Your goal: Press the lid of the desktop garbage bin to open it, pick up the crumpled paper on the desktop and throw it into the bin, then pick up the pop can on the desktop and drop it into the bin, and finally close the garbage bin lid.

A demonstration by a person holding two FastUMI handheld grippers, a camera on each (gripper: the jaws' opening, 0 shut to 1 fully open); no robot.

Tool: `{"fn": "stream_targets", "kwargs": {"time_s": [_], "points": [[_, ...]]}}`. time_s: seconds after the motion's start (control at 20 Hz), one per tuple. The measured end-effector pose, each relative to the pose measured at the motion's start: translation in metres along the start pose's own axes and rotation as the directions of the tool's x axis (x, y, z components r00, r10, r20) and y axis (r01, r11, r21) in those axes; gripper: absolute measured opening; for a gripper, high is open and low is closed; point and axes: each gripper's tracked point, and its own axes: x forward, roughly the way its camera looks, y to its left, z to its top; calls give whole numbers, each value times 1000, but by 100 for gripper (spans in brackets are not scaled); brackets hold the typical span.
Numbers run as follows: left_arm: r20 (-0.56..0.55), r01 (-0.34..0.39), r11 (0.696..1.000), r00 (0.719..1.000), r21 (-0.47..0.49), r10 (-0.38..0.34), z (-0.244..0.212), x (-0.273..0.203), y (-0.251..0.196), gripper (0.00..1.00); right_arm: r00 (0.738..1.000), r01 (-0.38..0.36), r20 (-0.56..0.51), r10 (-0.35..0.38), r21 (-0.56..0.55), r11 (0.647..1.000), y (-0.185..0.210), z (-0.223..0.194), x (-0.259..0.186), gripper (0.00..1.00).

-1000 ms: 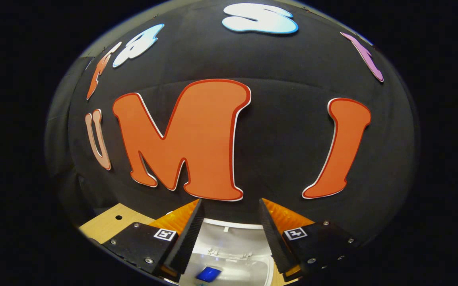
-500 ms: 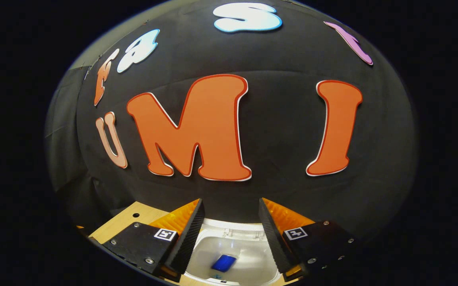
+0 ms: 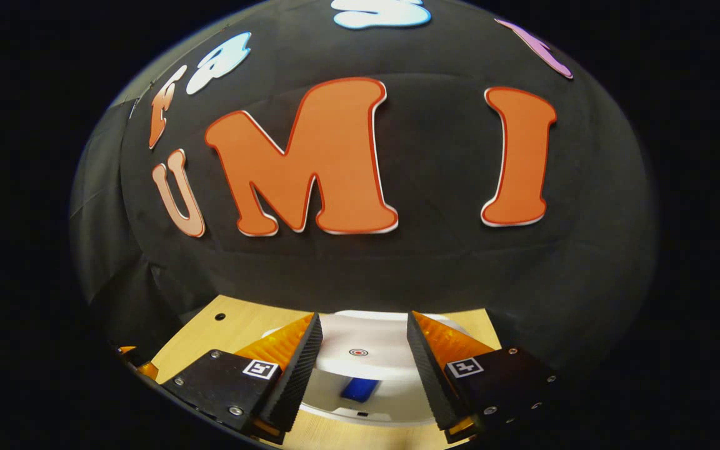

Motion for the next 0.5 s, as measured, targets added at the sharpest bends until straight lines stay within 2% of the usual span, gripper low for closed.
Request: {"fn": "stream_targets", "kwargs": {"time_s": [0.5], "points": [[-26,9,1000,1000,17,-9,-9,2,-2,97,996,28,-89,-29,-9,1000,3,-48,-1,82]]}}
